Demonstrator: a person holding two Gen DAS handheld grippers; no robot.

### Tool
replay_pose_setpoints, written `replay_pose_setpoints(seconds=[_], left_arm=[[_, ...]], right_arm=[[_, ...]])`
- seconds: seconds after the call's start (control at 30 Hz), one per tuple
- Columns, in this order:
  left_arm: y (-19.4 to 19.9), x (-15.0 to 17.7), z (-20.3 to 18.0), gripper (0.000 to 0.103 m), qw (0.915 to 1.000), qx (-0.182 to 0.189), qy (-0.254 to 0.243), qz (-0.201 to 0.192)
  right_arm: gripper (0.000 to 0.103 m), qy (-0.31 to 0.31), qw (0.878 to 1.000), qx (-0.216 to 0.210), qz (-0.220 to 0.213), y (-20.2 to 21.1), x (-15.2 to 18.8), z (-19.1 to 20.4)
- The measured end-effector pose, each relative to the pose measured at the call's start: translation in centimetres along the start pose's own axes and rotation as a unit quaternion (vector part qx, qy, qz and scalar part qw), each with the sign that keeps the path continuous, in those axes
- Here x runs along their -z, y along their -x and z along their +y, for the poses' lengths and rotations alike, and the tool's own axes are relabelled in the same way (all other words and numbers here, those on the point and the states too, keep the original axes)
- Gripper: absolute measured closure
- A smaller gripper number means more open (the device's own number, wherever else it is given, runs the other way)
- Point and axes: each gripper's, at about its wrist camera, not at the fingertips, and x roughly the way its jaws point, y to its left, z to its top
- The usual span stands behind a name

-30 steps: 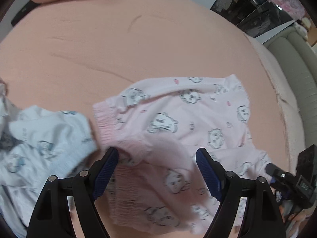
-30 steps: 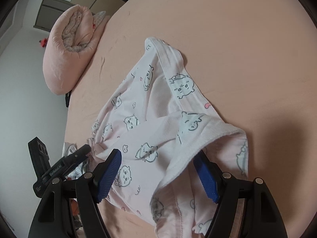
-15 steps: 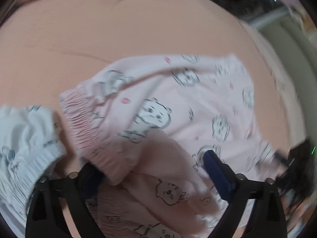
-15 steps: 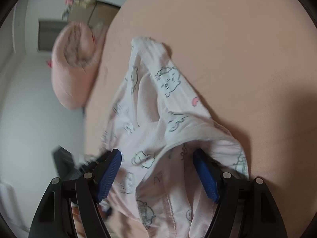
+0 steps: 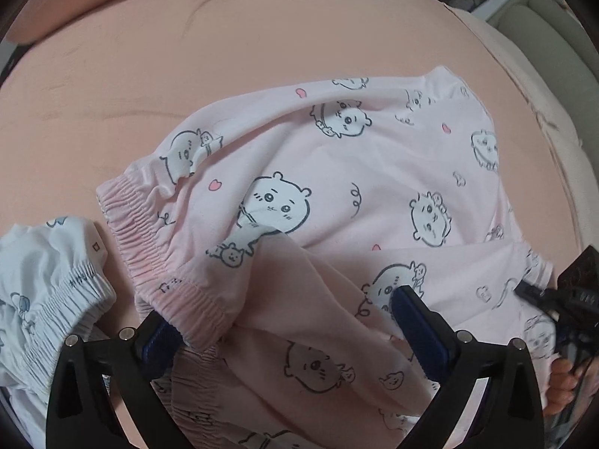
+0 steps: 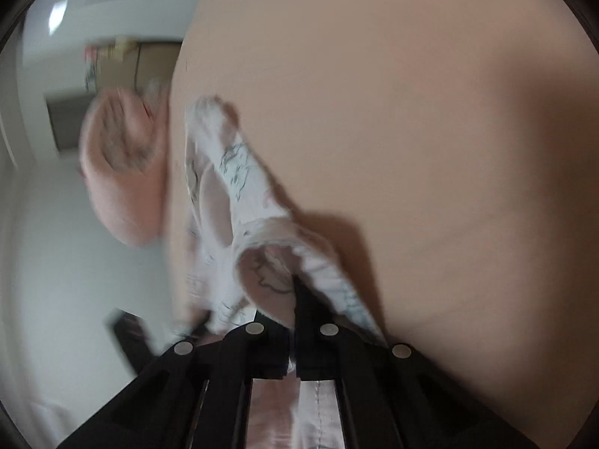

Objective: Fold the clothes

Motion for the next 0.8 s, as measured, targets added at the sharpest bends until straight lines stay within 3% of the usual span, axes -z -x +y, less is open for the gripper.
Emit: replay_pose_setpoints(seconds=[0.13, 0.4, 0.6, 0.67, 0.8], left_arm=[[0.1, 0.4, -0.5, 0.0, 0.9997, -0.019, -0.009, -0.016], [0.8, 0.0, 1.0, 0.001, 0.9995, 0.012, 0.024, -0.014], [1.7, 0.4, 3.4, 0.026, 0.9973, 0.038, 0.058, -0.026], [1.9, 0.7, 4.0, 0.038, 0.9968, 0.042, 0.06, -0.032], [2.3, 1.2, 4.9, 0.046, 0.995, 0.049, 0.076, -0.042]], right_arm=[[0.103, 0.005, 1.0, -0.012, 0.002, -0.2, -0.4, -0.1], [0.103, 0.011, 0.999, -0.022, 0.026, -0.2, -0.9, -0.1], [0.103, -0.004, 0.999, -0.022, 0.034, 0.4, -0.5, -0.9], [0.103, -0.007, 0.999, -0.019, 0.034, 0.4, -0.5, -0.9], [0.103, -0.006, 1.0, -0.009, 0.027, 0.4, -0.3, -0.5]])
